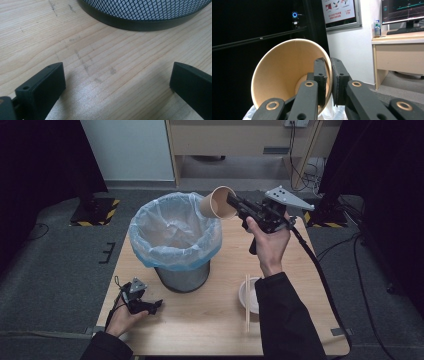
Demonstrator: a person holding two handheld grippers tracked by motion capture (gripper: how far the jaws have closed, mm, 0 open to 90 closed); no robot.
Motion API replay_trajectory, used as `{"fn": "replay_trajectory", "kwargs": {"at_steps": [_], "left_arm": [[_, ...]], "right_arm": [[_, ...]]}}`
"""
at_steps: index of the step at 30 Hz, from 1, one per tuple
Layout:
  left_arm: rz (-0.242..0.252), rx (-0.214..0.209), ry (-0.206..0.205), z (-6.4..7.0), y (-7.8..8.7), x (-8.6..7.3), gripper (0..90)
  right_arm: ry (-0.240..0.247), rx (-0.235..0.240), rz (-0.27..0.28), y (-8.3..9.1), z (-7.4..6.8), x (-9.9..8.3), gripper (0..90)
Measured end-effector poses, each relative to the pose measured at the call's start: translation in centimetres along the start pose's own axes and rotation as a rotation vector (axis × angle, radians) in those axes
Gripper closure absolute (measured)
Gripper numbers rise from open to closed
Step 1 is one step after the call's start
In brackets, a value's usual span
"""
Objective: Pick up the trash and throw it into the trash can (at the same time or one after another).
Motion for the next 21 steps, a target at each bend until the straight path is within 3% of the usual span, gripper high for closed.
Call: {"fn": "replay_trajectory", "kwargs": {"at_steps": [10, 17, 21], "left_arm": [[0.0, -0.001, -0.001, 0.0, 0.0, 0.0, 0.0], [0.0, -0.002, -0.002, 0.0, 0.0, 0.0, 0.0], [0.0, -0.002, -0.002, 0.0, 0.0, 0.0, 0.0]], "right_arm": [[0.009, 0.014, -0.025, -2.5, -1.8, -0.6, 84.1], [0.006, 0.001, -0.059, -4.1, -1.9, -1.8, 84.0], [0.03, -0.01, -0.1, -5.0, -2.1, -3.0, 84.0]]}}
Point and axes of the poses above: each handheld gripper's, and its own axes: y roughly backward along the jaws, x roughly out of its top, z roughly to its right, the point moved 4 cm from there along -y, roughly forward along the jaws, and after that the axes turned 15 degrees about -x, right-handed, at the moved point
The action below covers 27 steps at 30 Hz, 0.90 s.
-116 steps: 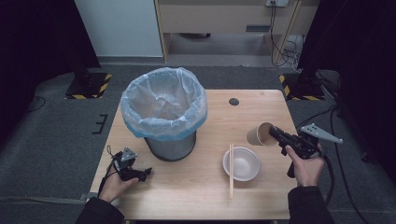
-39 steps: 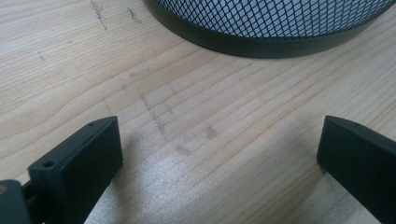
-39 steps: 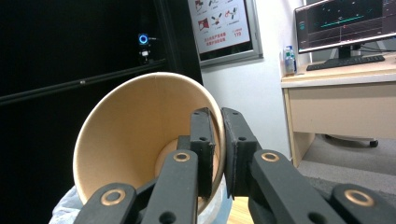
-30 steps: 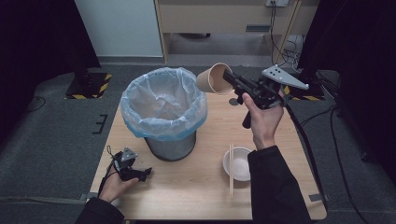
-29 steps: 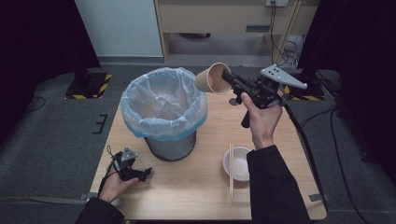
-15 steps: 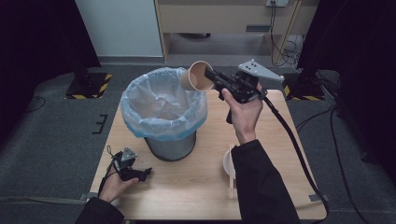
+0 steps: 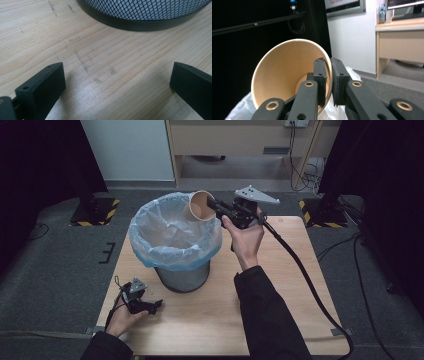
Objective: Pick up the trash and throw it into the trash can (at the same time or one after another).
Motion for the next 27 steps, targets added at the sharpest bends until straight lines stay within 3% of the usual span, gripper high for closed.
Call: {"fn": "replay_trajectory", "kwargs": {"at_steps": [16, 22, 27], "left_arm": [[0.0, 0.0, 0.0, 0.0, 0.0, 0.0, 0.0], [0.0, 0.0, 0.0, 0.0, 0.0, 0.0, 0.0], [0.0, 0.0, 0.0, 0.0, 0.0, 0.0, 0.0]], "right_arm": [[0.025, -0.007, -0.062, -2.0, -0.7, -2.3, 83.3], [0.004, 0.016, -0.072, -2.4, -0.8, -2.6, 67.7], [0.005, 0.013, -0.027, -1.4, -0.4, -1.4, 60.5]]}}
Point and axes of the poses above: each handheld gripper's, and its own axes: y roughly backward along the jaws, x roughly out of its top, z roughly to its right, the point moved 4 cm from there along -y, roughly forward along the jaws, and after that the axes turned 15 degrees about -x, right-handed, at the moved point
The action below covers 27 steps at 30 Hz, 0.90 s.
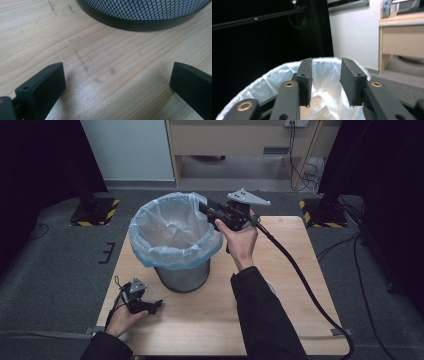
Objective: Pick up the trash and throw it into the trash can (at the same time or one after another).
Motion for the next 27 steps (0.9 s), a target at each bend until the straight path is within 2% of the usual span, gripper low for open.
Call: {"fn": "replay_trajectory", "kwargs": {"at_steps": [3, 8, 9, 15, 19, 20, 23, 27], "left_arm": [[0.0, 0.0, 0.0, 0.0, 0.0, 0.0, 0.0], [0.0, 0.001, 0.0, 0.0, 0.0, 0.0, 0.0], [0.0, 0.001, -0.001, 0.0, 0.0, 0.0, 0.0], [0.0, 0.001, 0.0, 0.0, 0.0, 0.0, 0.0], [0.0, 0.002, 0.001, 0.0, 0.0, 0.0, 0.0], [-0.002, 0.002, 0.0, 0.0, 0.0, 0.0, 0.0], [-0.002, 0.002, 0.0, 0.0, 0.0, 0.0, 0.0], [-0.002, 0.002, 0.001, 0.0, 0.0, 0.0, 0.0]], "right_arm": [[0.017, -0.026, 0.042, 1.5, 0.7, 1.5, 52.9], [0.038, -0.046, 0.088, 4.8, 1.8, 3.6, 47.2], [0.038, -0.047, 0.092, 5.2, 2.0, 3.8, 46.2], [0.073, -0.051, 0.085, 9.7, 3.5, 4.2, 43.0], [0.059, -0.053, 0.091, 12.4, 4.6, 3.1, 41.2], [0.062, -0.054, 0.083, 13.4, 5.2, 1.9, 41.0], [0.075, -0.078, 0.046, 14.7, 6.7, -1.0, 41.0], [0.047, -0.101, 0.016, 15.5, 8.4, -3.9, 40.9]]}}
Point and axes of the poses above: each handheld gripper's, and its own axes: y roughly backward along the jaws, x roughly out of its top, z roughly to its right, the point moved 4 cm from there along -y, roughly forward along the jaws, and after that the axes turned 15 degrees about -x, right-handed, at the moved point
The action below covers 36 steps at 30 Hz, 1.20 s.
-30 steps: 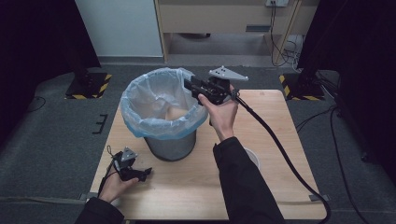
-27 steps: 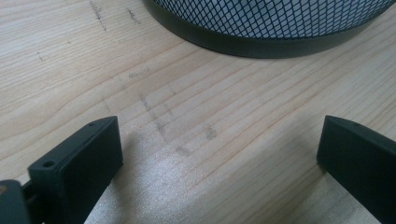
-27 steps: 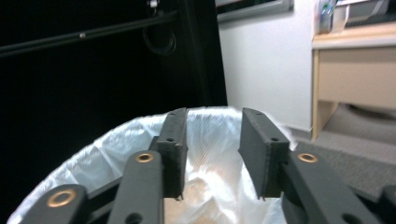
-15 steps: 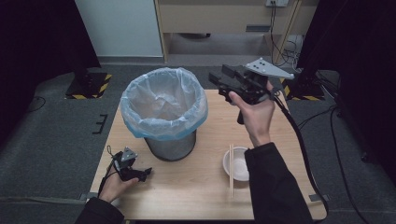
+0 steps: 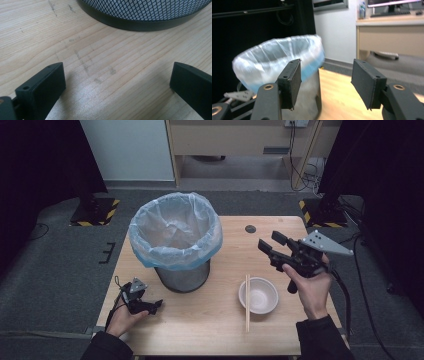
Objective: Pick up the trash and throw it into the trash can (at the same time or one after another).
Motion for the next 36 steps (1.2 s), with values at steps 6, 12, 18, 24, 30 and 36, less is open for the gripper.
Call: {"fn": "replay_trajectory", "kwargs": {"at_steps": [6, 12, 18, 24, 30, 36], "left_arm": [[0.0, 0.0, 0.0, 0.0, 0.0, 0.0, 0.0], [0.0, 0.0, 0.001, 0.0, 0.0, 0.0, 0.0], [0.0, 0.0, 0.001, 0.0, 0.0, 0.0, 0.0], [0.0, -0.001, 0.001, 0.0, 0.0, 0.0, 0.0], [0.0, -0.001, 0.0, 0.0, 0.0, 0.0, 0.0], [0.0, -0.001, 0.001, 0.0, 0.0, 0.0, 0.0]], "right_arm": [[-0.035, -0.038, -0.058, 0.3, 1.7, -4.8, 41.9], [0.004, -0.074, -0.166, -0.5, 1.8, -8.4, 43.2], [0.042, -0.092, -0.275, -1.6, 0.9, -11.8, 46.0], [0.065, -0.11, -0.367, -2.8, 0.2, -14.8, 47.7], [0.066, -0.116, -0.462, -3.6, 0.1, -17.3, 51.4], [0.056, -0.124, -0.532, -4.1, 0.0, -18.7, 55.4]]}}
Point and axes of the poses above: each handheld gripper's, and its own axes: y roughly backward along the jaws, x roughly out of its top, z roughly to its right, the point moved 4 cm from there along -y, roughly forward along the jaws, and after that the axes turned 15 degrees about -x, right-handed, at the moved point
